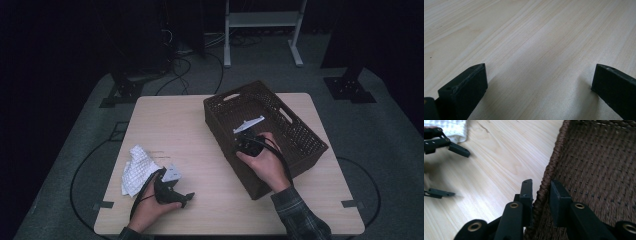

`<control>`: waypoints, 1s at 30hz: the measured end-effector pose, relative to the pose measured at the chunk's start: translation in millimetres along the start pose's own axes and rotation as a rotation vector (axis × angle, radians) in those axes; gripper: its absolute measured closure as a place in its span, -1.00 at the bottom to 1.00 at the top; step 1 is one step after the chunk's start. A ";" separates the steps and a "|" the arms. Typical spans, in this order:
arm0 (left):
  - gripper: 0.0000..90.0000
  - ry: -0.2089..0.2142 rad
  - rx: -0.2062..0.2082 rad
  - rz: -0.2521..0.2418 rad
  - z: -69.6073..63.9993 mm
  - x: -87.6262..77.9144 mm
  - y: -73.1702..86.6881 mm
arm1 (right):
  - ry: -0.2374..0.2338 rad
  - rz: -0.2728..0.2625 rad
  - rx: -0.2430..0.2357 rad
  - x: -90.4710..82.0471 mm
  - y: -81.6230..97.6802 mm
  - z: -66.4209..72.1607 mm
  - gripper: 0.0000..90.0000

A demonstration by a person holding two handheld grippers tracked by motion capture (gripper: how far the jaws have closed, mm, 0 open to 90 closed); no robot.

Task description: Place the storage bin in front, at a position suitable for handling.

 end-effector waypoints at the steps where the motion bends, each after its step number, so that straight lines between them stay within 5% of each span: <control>1: -1.00 0.000 0.000 0.000 0.0 0.0 0.0 | 0.003 0.002 0.003 -1.1 1.4 -1.8 0.64; 20: -1.00 -0.001 -0.001 -0.003 0.0 0.2 -0.1 | 0.032 0.011 0.060 -18.0 26.9 -29.6 0.78; 30: -1.00 0.000 -0.002 -0.001 -0.1 0.1 -0.1 | 0.066 0.037 0.005 -14.4 35.1 -29.7 0.80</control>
Point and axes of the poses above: each handheld gripper's, and its own axes: x roughly forward along the jaws, y roughly out of its underside, z roughly to its left, the point moved 7 cm from there along x, roughly forward along the jaws, and after that the axes turned 7 degrees about z, right-handed, at the moved point
